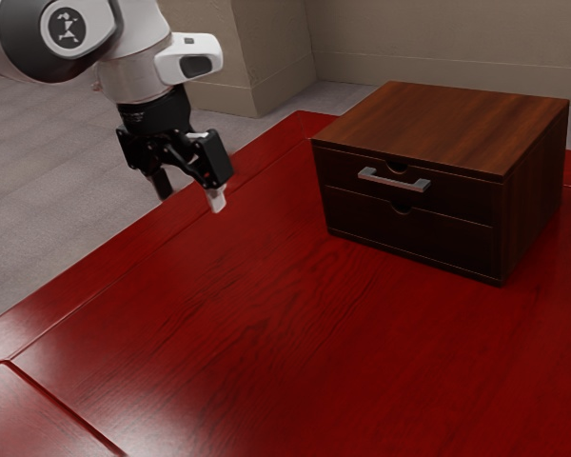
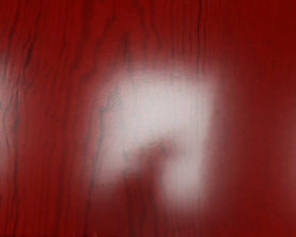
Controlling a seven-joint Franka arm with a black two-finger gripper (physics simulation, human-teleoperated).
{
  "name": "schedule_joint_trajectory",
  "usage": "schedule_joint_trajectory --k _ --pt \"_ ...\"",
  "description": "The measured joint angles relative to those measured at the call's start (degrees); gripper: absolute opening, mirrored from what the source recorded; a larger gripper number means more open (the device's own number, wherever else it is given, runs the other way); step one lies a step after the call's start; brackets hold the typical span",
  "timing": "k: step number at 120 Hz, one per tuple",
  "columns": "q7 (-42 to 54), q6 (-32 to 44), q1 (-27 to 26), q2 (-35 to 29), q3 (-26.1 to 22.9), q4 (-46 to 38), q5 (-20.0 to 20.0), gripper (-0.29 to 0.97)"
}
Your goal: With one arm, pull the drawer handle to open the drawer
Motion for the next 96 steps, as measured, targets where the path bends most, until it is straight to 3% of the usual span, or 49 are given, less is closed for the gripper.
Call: schedule_joint_trajectory --k 18,32,42,96 --pt "-0.2 -0.2 1.2 0.0 0.0 0.2 0.0 0.68" --pt "-0.5 -2.3 2.6 -1.0 -0.5 15.7 1.2 0.68" --pt "-0.8 -3.3 3.5 -2.6 -0.8 20.2 1.9 0.68" --pt "-1.6 -4.2 3.6 -1.7 -0.3 19.2 3.0 0.68"
